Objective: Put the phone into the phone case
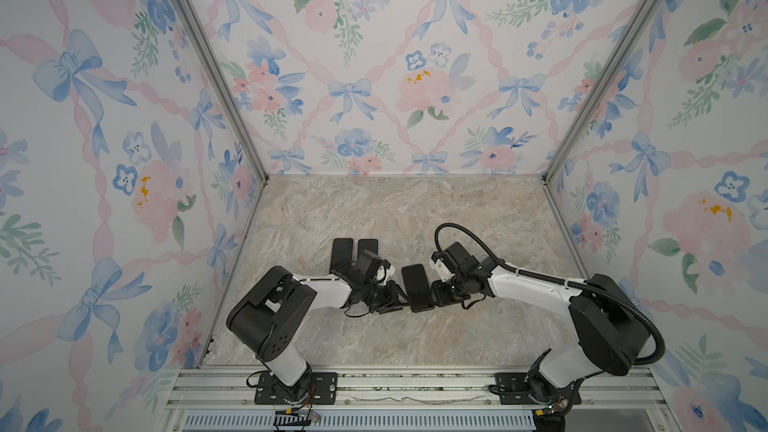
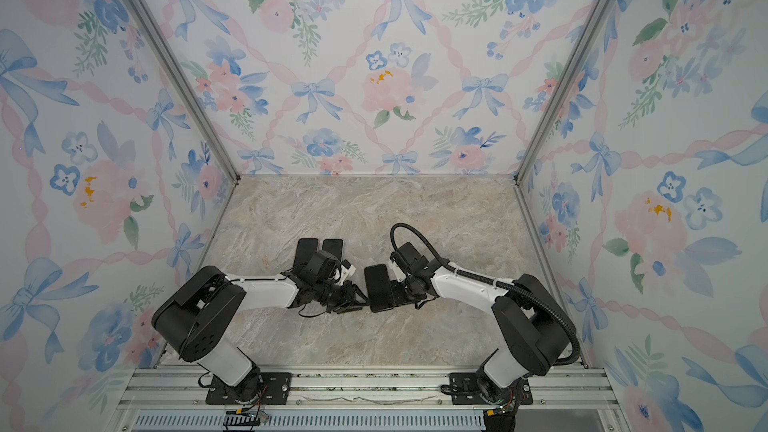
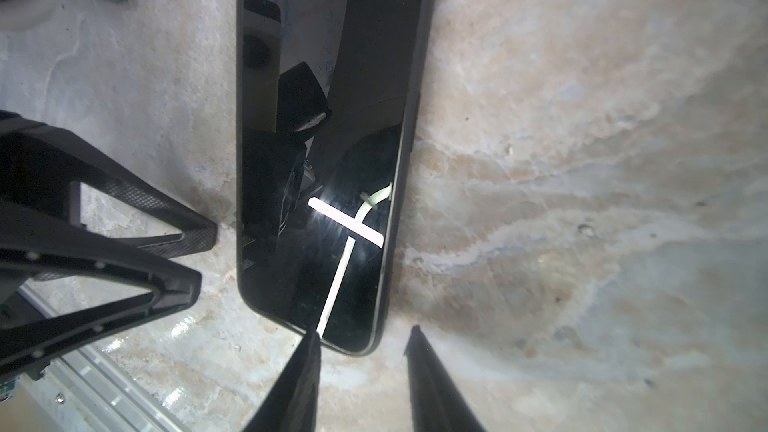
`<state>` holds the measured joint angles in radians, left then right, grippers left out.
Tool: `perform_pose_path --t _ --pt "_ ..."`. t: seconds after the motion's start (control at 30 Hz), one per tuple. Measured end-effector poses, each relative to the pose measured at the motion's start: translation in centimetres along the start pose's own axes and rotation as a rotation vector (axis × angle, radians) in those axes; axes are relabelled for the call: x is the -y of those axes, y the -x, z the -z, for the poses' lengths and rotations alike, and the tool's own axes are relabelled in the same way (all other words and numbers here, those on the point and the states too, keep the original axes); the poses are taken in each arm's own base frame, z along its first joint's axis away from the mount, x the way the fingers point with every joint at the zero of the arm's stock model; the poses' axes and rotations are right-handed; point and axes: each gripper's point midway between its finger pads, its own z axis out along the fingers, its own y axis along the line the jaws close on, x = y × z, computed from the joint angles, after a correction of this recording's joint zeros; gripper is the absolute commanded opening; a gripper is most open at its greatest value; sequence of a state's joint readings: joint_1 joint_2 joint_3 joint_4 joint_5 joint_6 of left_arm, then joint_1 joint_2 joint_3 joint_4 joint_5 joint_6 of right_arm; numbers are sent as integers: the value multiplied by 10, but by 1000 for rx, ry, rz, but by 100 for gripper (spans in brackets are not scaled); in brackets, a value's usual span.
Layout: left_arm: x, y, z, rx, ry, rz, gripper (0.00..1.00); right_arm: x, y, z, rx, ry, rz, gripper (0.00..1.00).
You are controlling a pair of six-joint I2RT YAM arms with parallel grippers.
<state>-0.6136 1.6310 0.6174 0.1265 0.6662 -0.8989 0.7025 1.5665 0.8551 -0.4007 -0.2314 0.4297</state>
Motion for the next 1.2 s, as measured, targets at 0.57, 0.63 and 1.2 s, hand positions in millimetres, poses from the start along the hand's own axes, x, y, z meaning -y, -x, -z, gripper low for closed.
perform_pose_path --t 0.57,0.63,1.2 --pt "5 -1 -7 -21 -46 -11 40 -1 -5 -14 -32 34 -23 34" --pt "6 -1 -9 -25 -54 -14 39 -1 -5 -14 -32 34 -23 34" --pt "11 2 -15 -36 -86 -28 38 -5 -7 -17 -31 37 -26 25"
